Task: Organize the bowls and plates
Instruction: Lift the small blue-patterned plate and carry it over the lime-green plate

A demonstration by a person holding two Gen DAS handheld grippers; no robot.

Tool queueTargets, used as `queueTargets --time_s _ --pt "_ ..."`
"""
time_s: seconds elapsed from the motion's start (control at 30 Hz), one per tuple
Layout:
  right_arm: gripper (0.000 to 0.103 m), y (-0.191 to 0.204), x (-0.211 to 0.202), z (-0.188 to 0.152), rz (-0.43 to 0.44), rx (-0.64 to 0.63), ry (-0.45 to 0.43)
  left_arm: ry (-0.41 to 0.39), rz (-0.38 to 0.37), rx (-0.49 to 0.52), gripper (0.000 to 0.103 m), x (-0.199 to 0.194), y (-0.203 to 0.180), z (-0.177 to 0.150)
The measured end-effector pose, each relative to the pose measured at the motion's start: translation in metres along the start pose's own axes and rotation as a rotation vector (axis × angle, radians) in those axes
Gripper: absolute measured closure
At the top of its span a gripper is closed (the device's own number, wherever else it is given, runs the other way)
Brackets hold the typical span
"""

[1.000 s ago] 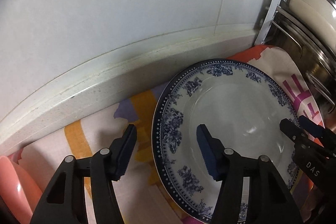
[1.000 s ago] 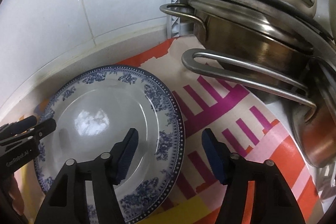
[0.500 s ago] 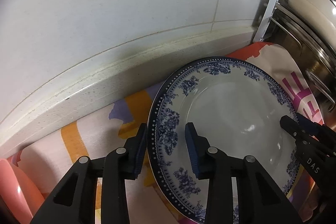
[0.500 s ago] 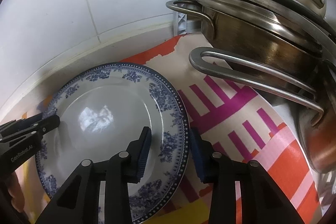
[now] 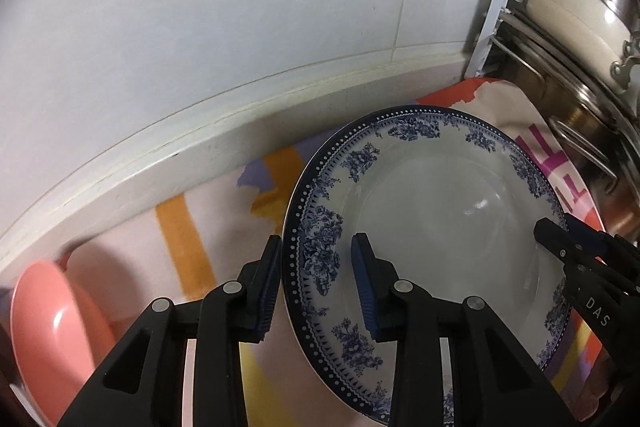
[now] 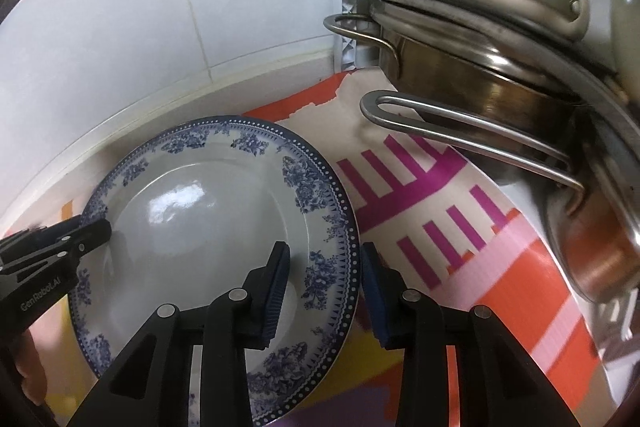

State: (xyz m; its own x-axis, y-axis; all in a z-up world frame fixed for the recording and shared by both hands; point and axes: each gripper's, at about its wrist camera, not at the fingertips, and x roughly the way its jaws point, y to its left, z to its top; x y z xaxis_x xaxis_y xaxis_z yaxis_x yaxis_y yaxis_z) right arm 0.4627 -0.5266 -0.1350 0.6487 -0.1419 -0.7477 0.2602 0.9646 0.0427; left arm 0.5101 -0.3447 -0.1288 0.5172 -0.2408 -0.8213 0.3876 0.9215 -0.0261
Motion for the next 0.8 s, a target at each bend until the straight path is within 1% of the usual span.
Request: queueTargets --time_s 0.23,0.47,0.53,0.7,0.8 --pt "0.066 0.009 -0.033 -0.007 0.002 -0.014 -0.013 -0.015 0.006 -0.019 0.068 -0.042 0.005 -0.017" --pt "0.066 0.02 -0.084 -0.02 0.013 -0.022 -0.034 -0.036 0.028 -0.032 0.068 -0.092 0.011 -0.036" --pt "0.066 0.023 -0.097 -0.024 0.023 -0.023 -0.042 -0.038 0.038 -0.04 0.068 -0.1 0.008 -0.038" --pt "0.066 0.036 -0.125 -0.037 0.045 -0.032 -0.051 -0.05 0.063 -0.071 0.068 -0.14 0.023 -0.062" --pt "0.066 0.046 -0.145 -0.048 0.059 -0.053 -0.06 -0.054 0.081 -0.084 0.068 -0.156 0.034 -0.074"
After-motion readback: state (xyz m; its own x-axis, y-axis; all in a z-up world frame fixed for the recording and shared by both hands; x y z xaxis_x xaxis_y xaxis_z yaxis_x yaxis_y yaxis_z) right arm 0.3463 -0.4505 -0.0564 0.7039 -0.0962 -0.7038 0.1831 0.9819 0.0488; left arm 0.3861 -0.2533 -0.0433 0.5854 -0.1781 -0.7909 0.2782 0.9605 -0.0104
